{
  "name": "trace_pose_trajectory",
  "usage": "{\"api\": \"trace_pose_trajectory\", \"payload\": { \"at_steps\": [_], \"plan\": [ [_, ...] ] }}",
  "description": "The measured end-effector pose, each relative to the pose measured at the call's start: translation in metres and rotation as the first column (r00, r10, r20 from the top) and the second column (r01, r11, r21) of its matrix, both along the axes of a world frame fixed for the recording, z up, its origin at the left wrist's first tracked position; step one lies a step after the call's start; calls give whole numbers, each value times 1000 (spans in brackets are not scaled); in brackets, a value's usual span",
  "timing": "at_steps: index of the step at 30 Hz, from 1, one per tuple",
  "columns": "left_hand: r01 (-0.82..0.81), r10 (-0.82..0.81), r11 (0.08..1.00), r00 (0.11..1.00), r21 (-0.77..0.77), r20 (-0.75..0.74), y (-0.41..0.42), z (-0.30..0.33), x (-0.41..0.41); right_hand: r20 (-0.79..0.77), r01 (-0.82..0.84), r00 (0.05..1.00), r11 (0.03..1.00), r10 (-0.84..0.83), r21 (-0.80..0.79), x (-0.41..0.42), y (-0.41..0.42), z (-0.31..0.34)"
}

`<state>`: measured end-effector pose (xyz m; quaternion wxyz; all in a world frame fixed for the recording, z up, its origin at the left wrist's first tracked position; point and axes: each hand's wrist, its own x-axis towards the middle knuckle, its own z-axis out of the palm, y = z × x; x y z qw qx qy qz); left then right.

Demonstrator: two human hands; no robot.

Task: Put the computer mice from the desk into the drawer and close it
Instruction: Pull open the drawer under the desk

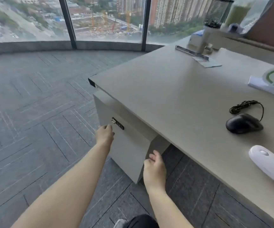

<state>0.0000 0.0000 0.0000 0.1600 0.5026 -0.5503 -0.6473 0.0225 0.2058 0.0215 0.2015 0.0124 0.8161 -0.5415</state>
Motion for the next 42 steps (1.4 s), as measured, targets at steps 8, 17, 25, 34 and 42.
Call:
{"api": "trace_pose_trajectory", "payload": {
  "at_steps": [8,17,25,34,42],
  "plan": [
    [-104,140,946,985,306,-99,-16,-14,-36,-11,29,999,996,-30,-86,-14,-24,-16],
    [-213,240,942,968,258,-78,-26,-25,-20,-18,-53,999,997,52,-59,6,-16,-12],
    [-288,326,918,940,274,-102,-39,-30,98,-32,-297,955,954,296,-29,79,-5,-7],
    [-368,396,906,912,211,-108,-52,-27,227,37,-555,831,832,555,9,166,-20,-16],
    [-355,372,922,924,158,-95,-58,-28,287,55,-646,763,764,644,14,205,-28,-19]
  ]
}}
